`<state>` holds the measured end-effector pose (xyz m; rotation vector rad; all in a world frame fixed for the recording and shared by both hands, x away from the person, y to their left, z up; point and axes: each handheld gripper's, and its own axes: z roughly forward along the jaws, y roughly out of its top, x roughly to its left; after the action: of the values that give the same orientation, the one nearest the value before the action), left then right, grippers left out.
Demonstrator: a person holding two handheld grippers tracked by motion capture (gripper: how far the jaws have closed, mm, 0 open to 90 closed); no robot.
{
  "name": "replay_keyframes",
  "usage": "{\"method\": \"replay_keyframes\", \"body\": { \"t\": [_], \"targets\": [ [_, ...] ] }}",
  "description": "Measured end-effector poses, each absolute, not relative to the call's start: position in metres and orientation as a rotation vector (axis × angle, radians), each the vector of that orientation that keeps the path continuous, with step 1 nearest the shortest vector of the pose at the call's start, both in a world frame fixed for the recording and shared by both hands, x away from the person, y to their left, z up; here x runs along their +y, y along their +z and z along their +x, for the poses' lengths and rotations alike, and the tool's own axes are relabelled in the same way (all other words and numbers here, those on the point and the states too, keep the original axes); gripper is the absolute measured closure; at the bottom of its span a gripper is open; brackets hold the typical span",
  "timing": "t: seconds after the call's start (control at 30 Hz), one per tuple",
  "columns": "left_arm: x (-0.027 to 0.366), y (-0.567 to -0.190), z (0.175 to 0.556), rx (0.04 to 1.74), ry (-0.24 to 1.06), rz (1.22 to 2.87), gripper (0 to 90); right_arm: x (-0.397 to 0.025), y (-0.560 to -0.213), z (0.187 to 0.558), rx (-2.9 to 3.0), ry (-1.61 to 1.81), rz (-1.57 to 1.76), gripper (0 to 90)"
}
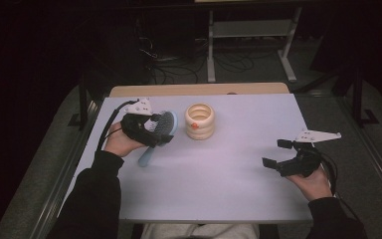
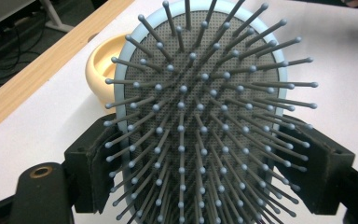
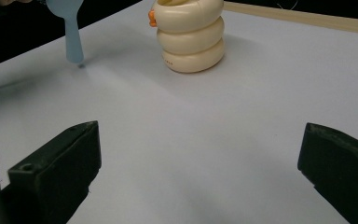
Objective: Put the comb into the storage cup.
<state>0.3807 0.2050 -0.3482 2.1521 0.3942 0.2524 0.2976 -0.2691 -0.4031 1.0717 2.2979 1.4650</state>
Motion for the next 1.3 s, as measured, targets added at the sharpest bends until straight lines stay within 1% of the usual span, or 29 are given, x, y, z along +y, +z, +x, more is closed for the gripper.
{"method": "replay_keyframes", "body": {
  "t": [0.3,0.8,1.3],
  "targets": [
    [0.205,-0.341,0.384,0.390,0.259,2.132,19.7,-0.269,-0.403,0.297,2.296,1.467,1.073,0.0],
    [0.196,-0.316,0.396,0.380,0.282,2.082,19.6,-0.269,-0.403,0.297,2.296,1.468,1.068,0.0],
    [0.187,-0.306,0.414,0.390,0.261,2.028,19.6,-0.269,-0.402,0.298,2.291,1.476,1.066,0.0]
  ]
}}
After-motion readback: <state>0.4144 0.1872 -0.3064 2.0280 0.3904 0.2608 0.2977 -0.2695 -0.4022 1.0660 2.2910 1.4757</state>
